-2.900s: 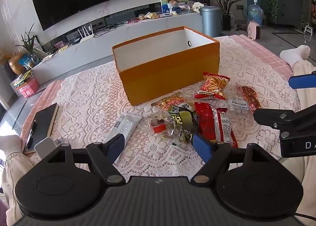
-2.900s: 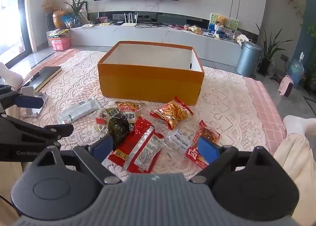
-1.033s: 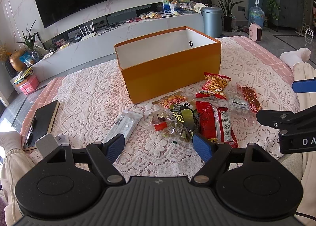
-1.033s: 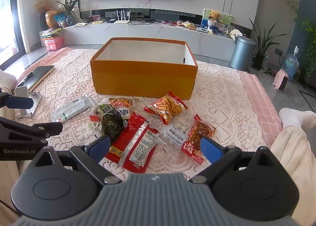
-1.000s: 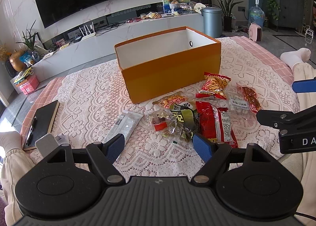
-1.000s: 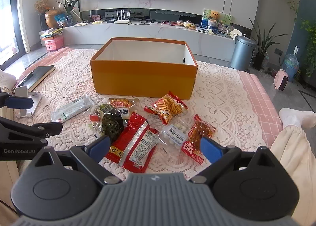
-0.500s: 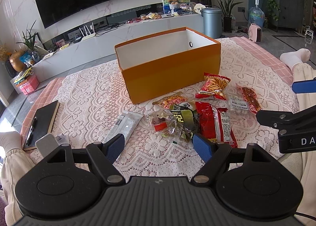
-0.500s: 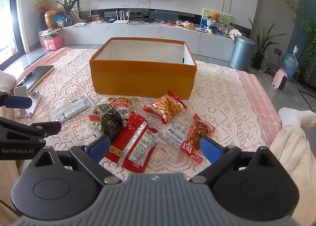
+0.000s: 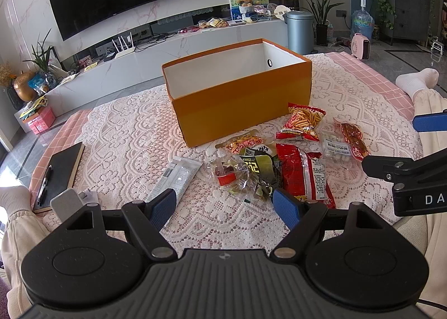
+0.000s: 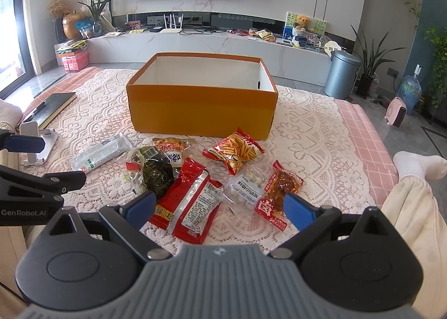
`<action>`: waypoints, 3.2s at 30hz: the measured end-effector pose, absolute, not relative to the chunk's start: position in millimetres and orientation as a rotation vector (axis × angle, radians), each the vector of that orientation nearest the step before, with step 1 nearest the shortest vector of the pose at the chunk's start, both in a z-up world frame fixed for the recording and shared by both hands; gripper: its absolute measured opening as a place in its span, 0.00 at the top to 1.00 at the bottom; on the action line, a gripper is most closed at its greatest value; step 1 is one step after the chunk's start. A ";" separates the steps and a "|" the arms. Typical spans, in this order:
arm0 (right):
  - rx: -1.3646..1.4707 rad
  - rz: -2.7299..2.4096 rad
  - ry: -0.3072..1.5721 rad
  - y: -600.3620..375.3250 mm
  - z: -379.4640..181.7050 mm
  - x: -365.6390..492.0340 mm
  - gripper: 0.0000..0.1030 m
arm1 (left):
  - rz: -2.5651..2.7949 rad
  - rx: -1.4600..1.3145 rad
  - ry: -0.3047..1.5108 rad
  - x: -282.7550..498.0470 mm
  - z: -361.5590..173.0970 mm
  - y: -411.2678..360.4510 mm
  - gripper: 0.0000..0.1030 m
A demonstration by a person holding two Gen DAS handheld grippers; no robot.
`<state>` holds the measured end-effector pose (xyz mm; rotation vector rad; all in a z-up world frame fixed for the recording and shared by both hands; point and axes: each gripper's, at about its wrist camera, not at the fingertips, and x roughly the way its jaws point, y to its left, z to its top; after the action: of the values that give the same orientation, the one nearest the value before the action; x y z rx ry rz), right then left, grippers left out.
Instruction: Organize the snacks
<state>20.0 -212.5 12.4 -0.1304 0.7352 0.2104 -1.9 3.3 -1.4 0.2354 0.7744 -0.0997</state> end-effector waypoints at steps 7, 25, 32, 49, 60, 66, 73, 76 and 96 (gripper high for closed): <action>-0.130 0.210 0.735 -212.2 12.4 20.1 0.08 | -0.100 0.234 0.774 -1.9 -1.7 3.5 0.10; -0.061 0.203 0.706 -231.5 -4.9 34.6 0.08 | -0.177 0.180 0.794 12.6 -8.0 -6.3 0.16; -0.073 0.199 0.777 -234.4 -27.1 53.4 0.26 | -0.254 0.143 0.837 29.9 -26.7 -10.8 0.31; -0.032 0.223 0.969 -226.8 -81.6 99.6 0.28 | -0.210 0.021 0.924 79.1 -64.9 -8.1 0.28; -0.012 0.243 1.014 -225.3 -101.0 117.0 0.28 | -0.238 -0.023 0.932 98.3 -88.8 -8.6 0.39; 0.027 0.250 1.020 -227.3 -103.3 122.3 0.28 | -0.255 -0.038 0.905 105.9 -93.4 -10.8 0.33; 0.034 0.254 1.019 -227.3 -104.2 122.9 0.28 | -0.251 0.036 0.847 103.0 -91.7 -22.9 0.43; 0.036 0.256 1.020 -227.6 -104.2 122.6 0.28 | -0.250 0.132 0.805 95.4 -89.4 -34.1 0.50; 0.072 0.250 1.029 -235.3 -107.0 124.9 0.27 | -0.350 0.061 0.837 83.6 -84.0 -30.8 0.59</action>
<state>124.9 -235.3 -107.0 0.0718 1.0290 0.2502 83.6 -30.8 -84.0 0.0612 0.8373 -0.3505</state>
